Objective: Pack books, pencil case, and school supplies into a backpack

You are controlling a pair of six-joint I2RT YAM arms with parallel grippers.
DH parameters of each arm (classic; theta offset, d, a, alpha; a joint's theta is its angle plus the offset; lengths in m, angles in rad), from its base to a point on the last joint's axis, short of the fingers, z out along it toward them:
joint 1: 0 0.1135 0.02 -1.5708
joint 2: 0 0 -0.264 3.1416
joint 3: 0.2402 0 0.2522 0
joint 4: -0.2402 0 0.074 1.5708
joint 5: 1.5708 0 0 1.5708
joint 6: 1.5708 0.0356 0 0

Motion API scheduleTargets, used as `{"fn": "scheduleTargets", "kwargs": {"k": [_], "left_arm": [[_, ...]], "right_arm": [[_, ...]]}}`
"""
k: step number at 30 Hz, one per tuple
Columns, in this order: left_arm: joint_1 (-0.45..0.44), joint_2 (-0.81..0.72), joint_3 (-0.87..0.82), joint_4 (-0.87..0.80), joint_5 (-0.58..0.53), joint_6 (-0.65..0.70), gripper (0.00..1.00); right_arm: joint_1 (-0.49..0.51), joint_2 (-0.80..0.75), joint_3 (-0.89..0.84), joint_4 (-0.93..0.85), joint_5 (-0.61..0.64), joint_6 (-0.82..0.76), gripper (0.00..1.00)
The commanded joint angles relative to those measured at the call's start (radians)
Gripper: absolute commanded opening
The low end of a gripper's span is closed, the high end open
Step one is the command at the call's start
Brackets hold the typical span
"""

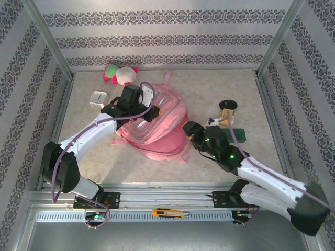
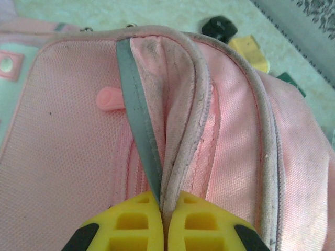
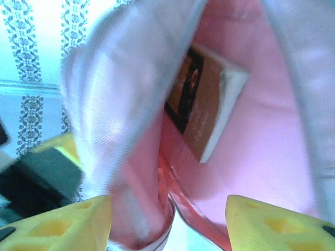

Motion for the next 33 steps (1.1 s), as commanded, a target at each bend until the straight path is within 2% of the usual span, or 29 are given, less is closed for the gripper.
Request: {"fn": "scheduleTargets", "kwargs": {"k": [1, 4, 8, 11, 14, 16, 17, 19, 22, 25, 30, 33], "left_arm": [[-0.014, -0.025, -0.070, 0.092, -0.021, 0.092, 0.00], [-0.063, -0.011, -0.141, 0.105, -0.065, 0.192, 0.00], [-0.084, 0.044, -0.185, 0.106, -0.077, 0.200, 0.02], [-0.084, 0.057, -0.183, 0.104, -0.063, 0.159, 0.15], [-0.076, 0.037, -0.137, 0.059, -0.070, 0.098, 0.37], [-0.044, 0.017, -0.077, -0.004, -0.045, 0.044, 0.54], [-0.026, 0.004, -0.054, -0.025, -0.031, 0.014, 0.58], [0.025, -0.030, -0.016, -0.058, -0.010, -0.059, 0.64], [0.106, -0.089, -0.003, -0.078, 0.005, -0.149, 0.71], [0.197, -0.144, -0.037, -0.089, 0.013, -0.227, 0.72], [0.343, -0.231, -0.134, -0.107, 0.046, -0.333, 0.72], [0.401, -0.282, -0.192, -0.118, 0.061, -0.358, 0.73]], "right_arm": [[-0.060, -0.056, 0.045, -0.301, -0.057, -0.142, 0.59], [-0.115, -0.062, 0.076, -0.326, -0.132, -0.220, 0.59], [-0.156, -0.022, 0.107, -0.304, -0.203, -0.310, 0.60], [-0.157, 0.018, 0.148, -0.300, -0.217, -0.413, 0.59], [-0.142, 0.042, 0.203, -0.292, -0.216, -0.599, 0.59], [-0.093, 0.059, 0.262, -0.301, -0.205, -0.825, 0.61], [-0.066, 0.072, 0.288, -0.313, -0.203, -0.930, 0.62], [-0.018, 0.119, 0.364, -0.360, -0.217, -1.137, 0.64], [0.011, 0.245, 0.493, -0.472, -0.273, -1.306, 0.63], [0.071, 0.383, 0.608, -0.564, -0.293, -1.489, 0.63], [0.218, 0.583, 0.703, -0.624, -0.286, -1.861, 0.64], [0.269, 0.695, 0.741, -0.622, -0.265, -1.977, 0.64]]}}
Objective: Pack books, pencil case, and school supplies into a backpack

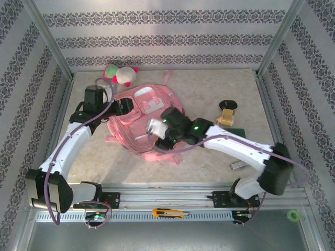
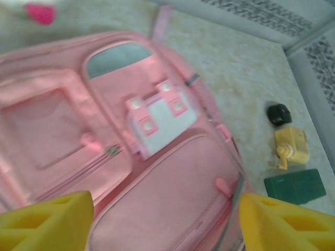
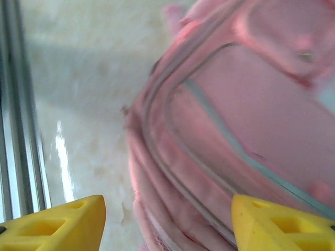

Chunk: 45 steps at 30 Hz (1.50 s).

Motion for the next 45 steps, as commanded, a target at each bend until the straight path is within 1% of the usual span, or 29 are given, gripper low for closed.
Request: {"fn": "scheduleTargets", "kwargs": {"k": [1, 4, 8, 12, 15, 16, 19, 21, 22, 25, 28, 30, 32, 34, 38, 41, 45], "left_arm": [[0.050, -0.047, -0.068, -0.061, 0.042, -0.087, 0.73], [0.072, -0.088, -0.116, -0.049, 0.043, -0.101, 0.73], [0.081, -0.119, -0.159, -0.028, 0.045, -0.124, 0.73], [0.082, -0.129, -0.178, -0.023, 0.046, -0.133, 0.73], [0.082, -0.128, -0.184, -0.018, 0.042, -0.133, 0.73], [0.082, -0.127, -0.185, -0.018, 0.040, -0.133, 0.73], [0.082, -0.126, -0.192, -0.009, 0.035, -0.132, 0.72], [0.082, -0.128, -0.195, -0.005, 0.035, -0.117, 0.72], [0.082, -0.131, -0.199, -0.001, 0.036, -0.103, 0.72], [0.081, -0.143, -0.217, 0.022, 0.046, -0.073, 0.72], [0.082, -0.156, -0.250, 0.068, 0.070, -0.058, 0.71], [0.082, -0.171, -0.274, 0.106, 0.082, -0.055, 0.71], [0.082, -0.198, -0.309, 0.158, 0.088, -0.055, 0.70], [0.082, -0.230, -0.351, 0.236, 0.100, -0.064, 0.69], [0.078, -0.282, -0.457, 0.422, 0.124, -0.078, 0.65], [0.058, -0.277, -0.519, 0.523, 0.134, -0.067, 0.63], [0.021, -0.237, -0.579, 0.612, 0.120, -0.057, 0.60]], "right_arm": [[0.043, 0.097, 0.058, -0.061, 0.010, -0.263, 0.64], [0.058, 0.199, 0.090, -0.018, 0.057, -0.280, 0.64], [0.064, 0.304, 0.098, 0.060, 0.111, -0.280, 0.65], [0.065, 0.368, 0.070, 0.107, 0.136, -0.314, 0.65], [0.069, 0.391, 0.027, 0.162, 0.214, -0.342, 0.63], [0.070, 0.394, 0.012, 0.184, 0.249, -0.346, 0.59], [0.072, 0.374, -0.029, 0.244, 0.358, -0.361, 0.26], [0.065, 0.318, -0.039, 0.255, 0.374, -0.368, 0.05], [0.058, 0.277, -0.045, 0.252, 0.358, -0.373, 0.00], [0.006, 0.136, -0.045, 0.189, 0.191, -0.409, 0.00], [-0.086, 0.020, -0.016, 0.138, 0.008, -0.420, 0.00], [-0.153, -0.023, 0.016, 0.102, -0.099, -0.440, 0.00], [-0.216, -0.040, 0.067, 0.053, -0.178, -0.465, 0.00], [-0.265, -0.032, 0.131, -0.004, -0.217, -0.482, 0.00], [-0.318, -0.010, 0.221, -0.066, -0.239, -0.514, 0.00], [-0.345, 0.003, 0.280, -0.095, -0.269, -0.516, 0.00], [-0.362, 0.010, 0.319, -0.101, -0.294, -0.513, 0.00]]}}
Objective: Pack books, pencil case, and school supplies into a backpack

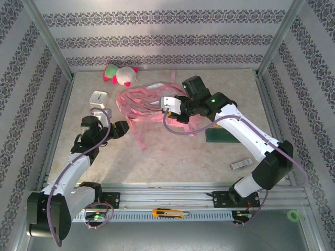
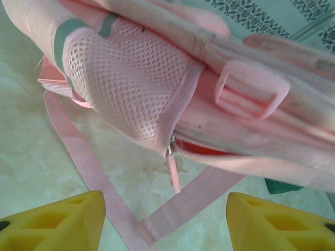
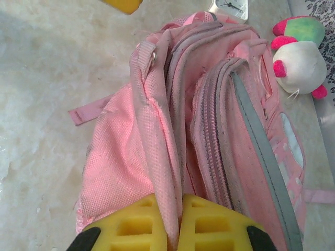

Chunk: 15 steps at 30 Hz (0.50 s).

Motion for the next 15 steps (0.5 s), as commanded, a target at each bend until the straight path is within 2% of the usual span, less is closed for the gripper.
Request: {"fn": "scheduleTargets", "kwargs": {"k": [1, 6, 15], "left_arm": [[-0.032, 0.036, -0.039, 0.184, 0.011, 0.022, 0.60], [-0.066, 0.121, -0.049, 0.255, 0.001, 0.028, 0.59], [-0.087, 0.282, -0.002, 0.364, 0.015, 0.069, 0.47]], "right_arm": [[-0.011, -0.008, 0.079, 0.041, -0.088, -0.005, 0.00], [-0.019, -0.007, 0.090, 0.033, -0.094, -0.005, 0.00], [-0.018, -0.013, 0.088, 0.032, -0.100, 0.001, 0.00]]}}
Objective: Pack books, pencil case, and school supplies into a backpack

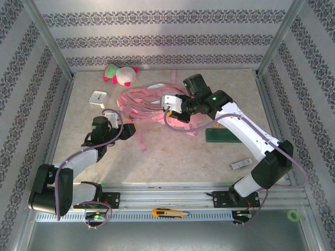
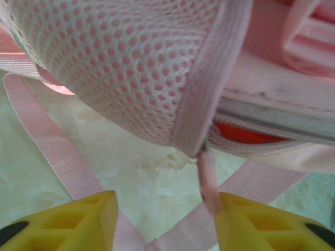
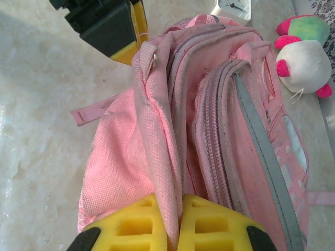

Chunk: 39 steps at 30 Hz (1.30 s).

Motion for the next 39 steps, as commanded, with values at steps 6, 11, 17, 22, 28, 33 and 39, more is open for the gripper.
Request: {"fn": "scheduleTargets", "kwargs": {"k": [6, 11, 17, 22, 28, 33, 39], "left_arm": [[-0.016, 0.037, 0.047, 0.117, 0.061, 0.083, 0.09], [-0.015, -0.018, 0.062, 0.042, 0.164, 0.137, 0.00], [-0.019, -0.082, 0.069, -0.007, 0.355, 0.140, 0.00], [-0.069, -0.129, 0.113, -0.106, 0.455, 0.170, 0.00], [-0.215, -0.102, 0.243, -0.181, 0.467, 0.208, 0.00], [-0.322, -0.026, 0.370, -0.197, 0.464, 0.222, 0.00], [-0.362, -0.037, 0.417, -0.297, 0.407, 0.309, 0.27]], "right_arm": [[-0.008, -0.015, 0.043, 0.074, -0.072, 0.021, 0.00], [-0.010, -0.005, -0.005, 0.137, 0.020, 0.074, 0.00], [-0.021, 0.039, -0.029, 0.221, 0.136, 0.168, 0.00], [-0.028, 0.061, -0.043, 0.300, 0.121, 0.236, 0.00], [-0.009, 0.080, -0.072, 0.372, 0.072, 0.276, 0.00], [-0.007, 0.073, -0.117, 0.433, 0.006, 0.284, 0.00], [-0.040, 0.040, -0.157, 0.426, -0.149, 0.228, 0.00]]}}
